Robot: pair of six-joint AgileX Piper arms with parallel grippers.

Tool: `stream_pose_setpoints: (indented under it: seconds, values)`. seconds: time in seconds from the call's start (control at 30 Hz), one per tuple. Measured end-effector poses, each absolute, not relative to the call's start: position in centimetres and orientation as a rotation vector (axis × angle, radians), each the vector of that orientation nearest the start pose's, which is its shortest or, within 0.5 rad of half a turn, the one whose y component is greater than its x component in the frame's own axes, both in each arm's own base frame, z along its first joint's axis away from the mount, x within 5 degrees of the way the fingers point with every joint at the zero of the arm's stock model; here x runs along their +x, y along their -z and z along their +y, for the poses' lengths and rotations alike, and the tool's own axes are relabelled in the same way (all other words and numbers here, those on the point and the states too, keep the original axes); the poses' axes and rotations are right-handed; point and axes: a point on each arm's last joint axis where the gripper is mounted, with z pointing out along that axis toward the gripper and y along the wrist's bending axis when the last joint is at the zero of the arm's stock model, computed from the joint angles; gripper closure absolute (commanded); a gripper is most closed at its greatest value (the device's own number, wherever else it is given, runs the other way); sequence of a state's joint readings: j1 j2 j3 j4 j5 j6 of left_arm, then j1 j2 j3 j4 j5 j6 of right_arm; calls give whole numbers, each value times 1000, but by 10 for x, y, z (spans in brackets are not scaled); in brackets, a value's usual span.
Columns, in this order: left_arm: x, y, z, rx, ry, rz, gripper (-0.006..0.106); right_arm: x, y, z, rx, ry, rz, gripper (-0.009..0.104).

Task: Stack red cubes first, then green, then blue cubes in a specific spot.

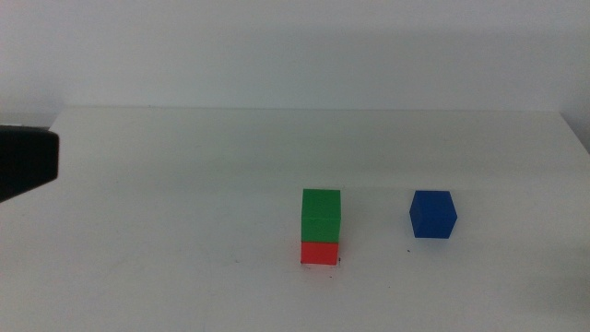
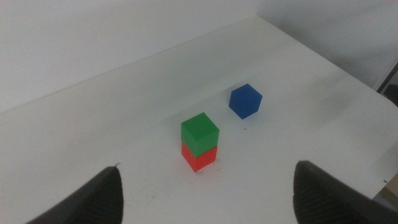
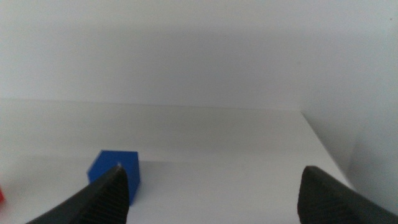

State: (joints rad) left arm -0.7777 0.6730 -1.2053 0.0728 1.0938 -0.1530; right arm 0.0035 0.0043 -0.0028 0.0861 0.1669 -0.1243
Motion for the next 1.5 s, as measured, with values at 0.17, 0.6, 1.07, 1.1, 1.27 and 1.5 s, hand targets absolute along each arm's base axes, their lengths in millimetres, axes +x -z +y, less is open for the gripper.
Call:
stream_pose_setpoints:
  seconds: [0.17,0.6,1.07,1.1,1.27,1.5]
  values:
    - [58,-451,-49,633,491,1980,7,57,-206,2,125,-154,1569,10]
    - [58,-451,-49,632,489,1979,7,83,-357,11,92,-227,1969,10]
    - [58,-451,-49,632,489,1979,7,145,-372,17,127,-317,2255,10]
    - [58,-451,-49,632,489,1979,7,152,-369,18,132,-332,2293,10]
    - [58,-451,-49,632,487,1978,7,204,-344,24,110,-404,2506,12]
    - [58,-451,-49,632,487,1978,7,279,-305,44,26,-378,2672,13]
